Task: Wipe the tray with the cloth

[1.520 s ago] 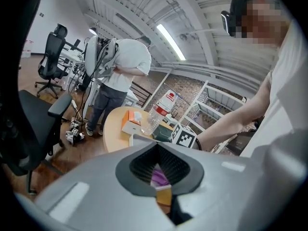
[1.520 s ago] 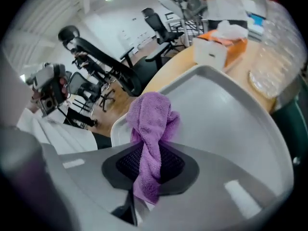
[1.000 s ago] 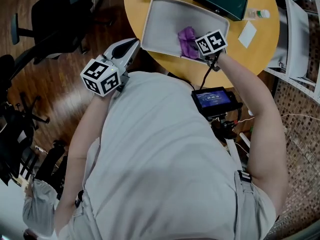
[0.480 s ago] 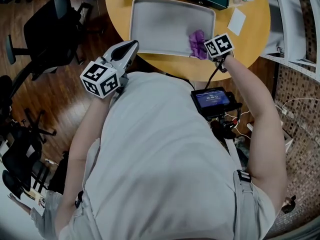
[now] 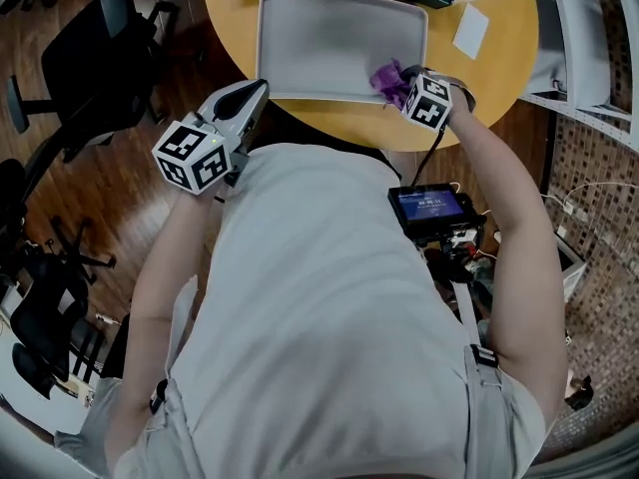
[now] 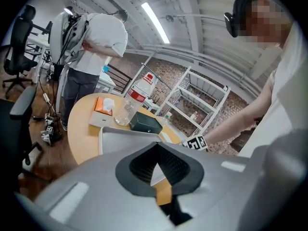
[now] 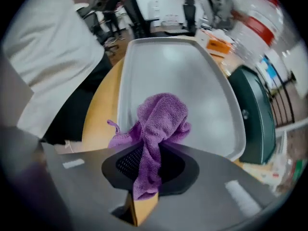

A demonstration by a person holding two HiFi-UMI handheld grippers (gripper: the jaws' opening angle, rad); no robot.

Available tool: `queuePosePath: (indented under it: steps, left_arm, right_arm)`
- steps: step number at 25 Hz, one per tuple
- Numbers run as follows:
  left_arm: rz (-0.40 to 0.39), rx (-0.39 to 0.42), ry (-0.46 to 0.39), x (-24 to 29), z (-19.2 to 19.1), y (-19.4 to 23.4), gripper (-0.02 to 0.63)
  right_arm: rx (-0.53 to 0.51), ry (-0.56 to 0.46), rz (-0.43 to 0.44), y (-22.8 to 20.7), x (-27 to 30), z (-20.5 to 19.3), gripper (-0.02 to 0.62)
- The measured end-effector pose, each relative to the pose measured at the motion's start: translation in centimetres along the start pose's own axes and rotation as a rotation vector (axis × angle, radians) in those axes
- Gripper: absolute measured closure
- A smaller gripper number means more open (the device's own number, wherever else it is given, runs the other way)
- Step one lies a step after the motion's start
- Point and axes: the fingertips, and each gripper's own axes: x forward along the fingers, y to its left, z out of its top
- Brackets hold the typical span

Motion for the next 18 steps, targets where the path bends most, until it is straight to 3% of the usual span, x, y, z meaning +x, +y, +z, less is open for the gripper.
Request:
queuePosePath:
  steps: [2,8,14,18]
  left_arm:
    - [0.01,-0.009,-0.008,0.2,0.2,-0.6,0.606]
    - [0.055,-0.007,-0.018,1.2,0.6,-3.6,0.606]
    - [0.166,-0.017,-0.047,1.8,1.3,-5.3,0.606]
    - [0.228,-0.011,-0.061,0.5,1.1,-6.3,0.606]
  right_arm:
    - [-0.149,0.018,0.006,1.0,-0.1,0.0,0.531]
    - [-0.365,0.047,0.076,0.0,-1.4,-0.2,0.528]
    - [-0.429,0.031,0.098,-6.8,-1.7,0.0,0.526]
    - [-0.468,0.049,0.05,-11.1,-2.7,1.4,0.525]
